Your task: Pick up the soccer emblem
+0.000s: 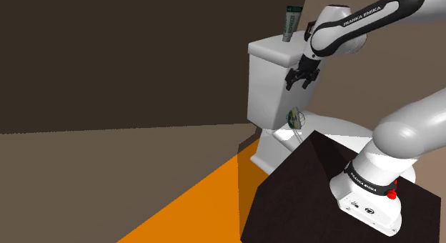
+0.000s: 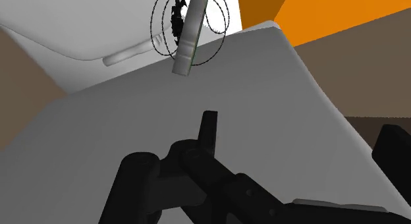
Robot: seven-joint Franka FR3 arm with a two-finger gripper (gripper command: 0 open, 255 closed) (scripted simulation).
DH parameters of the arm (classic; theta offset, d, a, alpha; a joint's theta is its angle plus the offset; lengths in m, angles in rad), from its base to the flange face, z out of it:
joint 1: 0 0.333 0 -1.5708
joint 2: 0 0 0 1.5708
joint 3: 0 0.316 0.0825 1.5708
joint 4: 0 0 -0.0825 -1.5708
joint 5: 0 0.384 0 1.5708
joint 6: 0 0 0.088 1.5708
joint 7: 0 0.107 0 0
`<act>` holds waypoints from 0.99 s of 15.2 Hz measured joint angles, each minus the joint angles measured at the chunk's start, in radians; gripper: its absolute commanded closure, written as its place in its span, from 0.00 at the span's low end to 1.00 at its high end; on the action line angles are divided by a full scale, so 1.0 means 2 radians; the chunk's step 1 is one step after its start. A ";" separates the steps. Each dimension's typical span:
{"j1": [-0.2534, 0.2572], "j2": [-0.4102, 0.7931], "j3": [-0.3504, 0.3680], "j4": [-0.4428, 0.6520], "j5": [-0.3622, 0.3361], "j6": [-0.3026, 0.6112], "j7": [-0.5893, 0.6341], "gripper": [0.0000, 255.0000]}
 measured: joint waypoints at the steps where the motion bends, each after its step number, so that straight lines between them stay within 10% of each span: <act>1: -0.002 0.014 -0.004 0.000 0.001 0.004 -0.003 0.00; 15: -0.028 0.217 -0.061 0.003 0.091 0.156 -0.068 0.00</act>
